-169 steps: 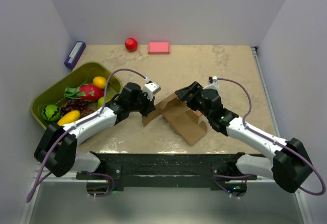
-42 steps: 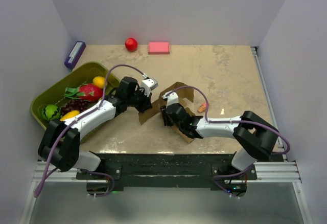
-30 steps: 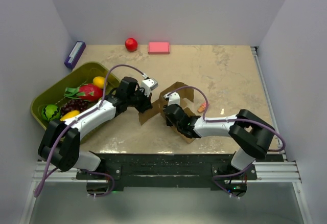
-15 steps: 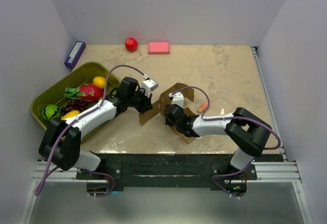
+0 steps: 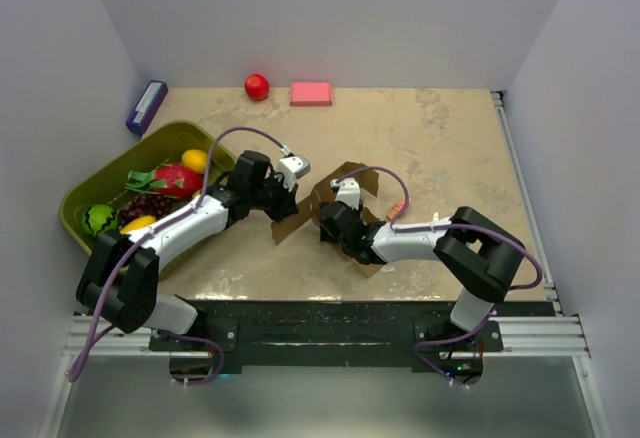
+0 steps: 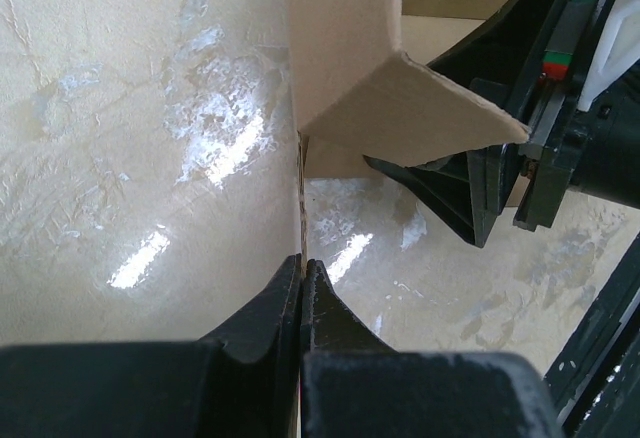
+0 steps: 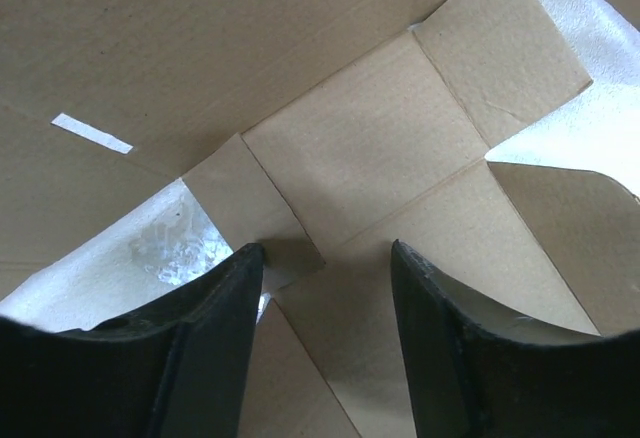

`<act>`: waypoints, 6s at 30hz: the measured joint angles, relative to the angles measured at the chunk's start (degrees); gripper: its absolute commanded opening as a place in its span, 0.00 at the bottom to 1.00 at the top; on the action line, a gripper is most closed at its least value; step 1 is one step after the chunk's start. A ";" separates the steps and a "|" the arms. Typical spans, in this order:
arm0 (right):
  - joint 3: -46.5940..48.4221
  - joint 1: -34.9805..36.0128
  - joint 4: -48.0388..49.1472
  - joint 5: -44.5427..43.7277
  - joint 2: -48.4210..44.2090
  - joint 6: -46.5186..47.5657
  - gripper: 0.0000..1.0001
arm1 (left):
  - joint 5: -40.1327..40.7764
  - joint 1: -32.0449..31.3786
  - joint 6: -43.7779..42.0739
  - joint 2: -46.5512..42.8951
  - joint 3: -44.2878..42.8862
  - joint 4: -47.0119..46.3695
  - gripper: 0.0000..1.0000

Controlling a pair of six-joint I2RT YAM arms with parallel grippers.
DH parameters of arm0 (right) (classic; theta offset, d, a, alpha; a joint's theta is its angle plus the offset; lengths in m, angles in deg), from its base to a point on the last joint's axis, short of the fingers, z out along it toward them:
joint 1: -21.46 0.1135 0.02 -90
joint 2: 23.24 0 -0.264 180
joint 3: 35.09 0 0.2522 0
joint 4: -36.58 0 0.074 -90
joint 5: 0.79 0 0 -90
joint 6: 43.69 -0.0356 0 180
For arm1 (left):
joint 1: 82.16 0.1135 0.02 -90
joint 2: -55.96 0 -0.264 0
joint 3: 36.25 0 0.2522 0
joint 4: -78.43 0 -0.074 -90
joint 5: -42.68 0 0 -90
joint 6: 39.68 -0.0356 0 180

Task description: Fold the paper box

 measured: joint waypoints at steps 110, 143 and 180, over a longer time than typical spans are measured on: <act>-7.19 -12.59 8.94 15.67 -20.59 -22.62 0.52 | 0.55 -6.16 -4.20 6.82 -2.93 -4.87 0.00; -9.75 -20.83 -1.70 22.77 -32.57 12.92 0.77 | -22.27 6.27 -16.52 9.73 -9.75 17.16 0.00; -6.88 -15.52 -3.76 20.15 -23.93 21.05 0.00 | -16.17 6.27 -13.73 9.73 -9.79 12.66 0.00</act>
